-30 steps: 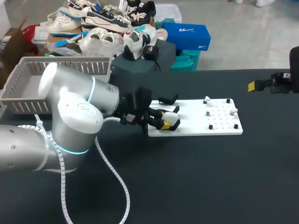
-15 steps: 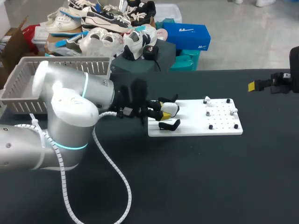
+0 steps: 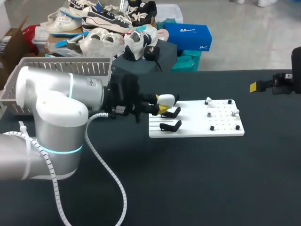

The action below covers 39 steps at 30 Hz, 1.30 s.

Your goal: Pick up each earbud case from the left stands, insert the matching earbuds, close the lid, and place the case in the box.

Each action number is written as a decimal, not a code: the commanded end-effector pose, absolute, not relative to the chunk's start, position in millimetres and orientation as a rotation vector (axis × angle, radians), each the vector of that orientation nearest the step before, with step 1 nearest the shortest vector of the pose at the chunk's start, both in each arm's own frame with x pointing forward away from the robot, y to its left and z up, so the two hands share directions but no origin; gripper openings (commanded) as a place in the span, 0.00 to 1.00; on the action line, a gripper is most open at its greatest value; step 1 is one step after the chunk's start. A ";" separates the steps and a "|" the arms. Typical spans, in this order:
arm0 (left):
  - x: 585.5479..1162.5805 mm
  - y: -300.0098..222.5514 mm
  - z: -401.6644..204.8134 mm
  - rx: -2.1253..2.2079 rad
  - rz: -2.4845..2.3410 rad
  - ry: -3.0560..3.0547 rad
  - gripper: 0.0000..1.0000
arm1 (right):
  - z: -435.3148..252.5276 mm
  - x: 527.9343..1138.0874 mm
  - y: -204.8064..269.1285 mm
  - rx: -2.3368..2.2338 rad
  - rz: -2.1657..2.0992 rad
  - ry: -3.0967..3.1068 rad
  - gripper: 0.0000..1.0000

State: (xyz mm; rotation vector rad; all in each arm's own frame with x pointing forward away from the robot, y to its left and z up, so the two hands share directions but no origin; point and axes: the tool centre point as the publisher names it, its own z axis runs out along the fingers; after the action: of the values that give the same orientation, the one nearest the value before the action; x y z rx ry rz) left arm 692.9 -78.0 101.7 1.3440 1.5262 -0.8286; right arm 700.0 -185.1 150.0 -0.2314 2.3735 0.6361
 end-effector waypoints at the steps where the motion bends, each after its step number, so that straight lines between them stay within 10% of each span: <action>1: 679.3 -68.5 113.6 1.220 -0.831 1.418 0.00 | 150.0 700.0 -185.0 -0.231 0.636 2.374 1.00; 15: 669.0 -67.3 129.3 1.224 -0.926 1.284 0.00 | 150.0 700.0 -185.0 -0.231 0.636 2.374 1.00; 39: 696.1 -99.7 137.0 1.250 -0.942 1.322 0.00 | 171.3 680.2 -46.3 -0.712 0.737 2.452 1.00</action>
State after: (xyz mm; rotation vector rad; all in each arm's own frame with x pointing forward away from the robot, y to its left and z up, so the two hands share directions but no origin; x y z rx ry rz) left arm 688.4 -89.2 138.0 1.2388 1.3103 -0.9430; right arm 669.8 -54.5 174.0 -0.6814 2.4445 0.6834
